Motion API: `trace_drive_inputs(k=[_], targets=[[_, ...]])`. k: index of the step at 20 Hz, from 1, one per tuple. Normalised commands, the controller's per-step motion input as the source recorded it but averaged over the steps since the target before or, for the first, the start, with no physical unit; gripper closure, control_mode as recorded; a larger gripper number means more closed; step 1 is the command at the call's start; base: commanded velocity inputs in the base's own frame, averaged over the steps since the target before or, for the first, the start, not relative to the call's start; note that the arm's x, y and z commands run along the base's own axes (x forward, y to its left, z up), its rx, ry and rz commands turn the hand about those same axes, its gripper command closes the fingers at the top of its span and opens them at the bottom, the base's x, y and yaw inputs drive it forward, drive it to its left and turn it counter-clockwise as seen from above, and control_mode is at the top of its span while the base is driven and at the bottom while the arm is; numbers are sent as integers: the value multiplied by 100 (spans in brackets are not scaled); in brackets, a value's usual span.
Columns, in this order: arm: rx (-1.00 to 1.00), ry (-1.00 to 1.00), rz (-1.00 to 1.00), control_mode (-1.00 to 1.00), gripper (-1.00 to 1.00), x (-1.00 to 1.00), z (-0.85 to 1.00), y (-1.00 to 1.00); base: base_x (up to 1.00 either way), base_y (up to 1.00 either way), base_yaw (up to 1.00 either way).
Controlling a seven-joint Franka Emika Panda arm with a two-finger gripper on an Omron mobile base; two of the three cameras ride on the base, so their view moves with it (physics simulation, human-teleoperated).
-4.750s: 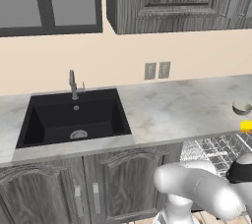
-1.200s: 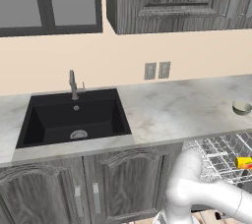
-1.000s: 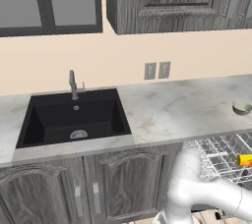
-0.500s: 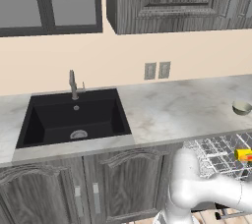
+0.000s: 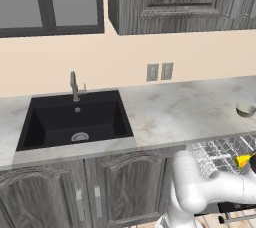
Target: Pick up the cup and bowl from the counter, place them in the dishwasher, and close the dishwasher door.
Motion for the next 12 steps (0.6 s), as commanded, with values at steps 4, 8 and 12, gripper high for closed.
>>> trace_drive_inputs(k=[4,8,12], targets=[[-11,0,6,-100,100,0,-44,0,0,0,0],[-10,0,7,-100,-100,-3,-47,0,0,0,0],[-6,0,10,-100,-100,-34,-41,0,0,0,0]])
